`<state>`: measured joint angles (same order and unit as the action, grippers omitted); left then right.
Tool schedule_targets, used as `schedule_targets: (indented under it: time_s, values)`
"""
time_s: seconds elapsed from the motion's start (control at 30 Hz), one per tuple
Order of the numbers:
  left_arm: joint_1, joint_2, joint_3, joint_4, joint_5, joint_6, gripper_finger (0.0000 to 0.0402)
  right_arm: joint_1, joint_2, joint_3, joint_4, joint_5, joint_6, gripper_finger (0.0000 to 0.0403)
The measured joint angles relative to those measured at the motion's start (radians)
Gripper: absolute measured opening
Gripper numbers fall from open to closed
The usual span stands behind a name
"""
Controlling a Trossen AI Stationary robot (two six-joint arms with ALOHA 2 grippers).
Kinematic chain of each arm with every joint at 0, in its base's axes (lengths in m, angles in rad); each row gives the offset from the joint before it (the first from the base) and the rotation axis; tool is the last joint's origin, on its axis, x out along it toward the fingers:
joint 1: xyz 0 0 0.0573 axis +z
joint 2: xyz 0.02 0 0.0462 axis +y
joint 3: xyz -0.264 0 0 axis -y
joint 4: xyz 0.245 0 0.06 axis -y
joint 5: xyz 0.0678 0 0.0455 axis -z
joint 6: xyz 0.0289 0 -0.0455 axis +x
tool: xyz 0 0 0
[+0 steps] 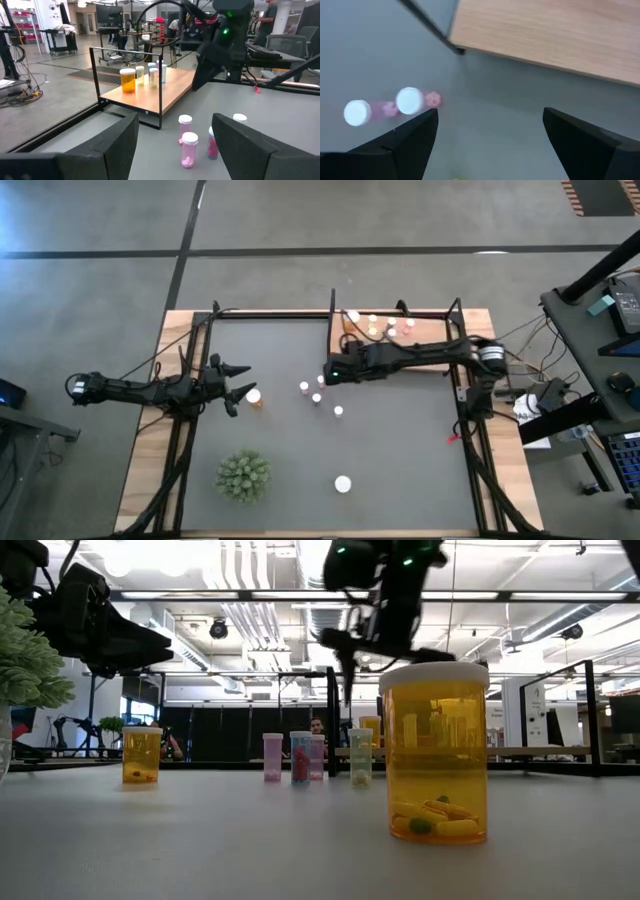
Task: Pick and place medicine bottles onto shelf by color
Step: Put the right pink pill bottle on the shelf aligned with the other pink pill bottle
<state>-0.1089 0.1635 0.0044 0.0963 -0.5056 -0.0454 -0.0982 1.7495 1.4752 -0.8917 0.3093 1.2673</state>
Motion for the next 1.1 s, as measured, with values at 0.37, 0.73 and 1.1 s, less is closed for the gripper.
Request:
schedule_targets:
  time_s: [0.37,0.73,1.1]
  values:
    - [0.000,0.000,0.000,0.000,0.000,0.000,0.0238,0.009,0.251,0.264,0.001,-0.016,-0.011,0.0350]
    - [0.000,0.000,0.000,0.000,0.000,0.000,0.0238,0.008,0.448,0.506,-0.146,-0.027,-0.010,0.0347]
    - [0.000,0.000,0.000,0.000,0.000,0.000,0.0238,0.002,0.487,0.534,-0.176,-0.030,-0.007,0.0260]
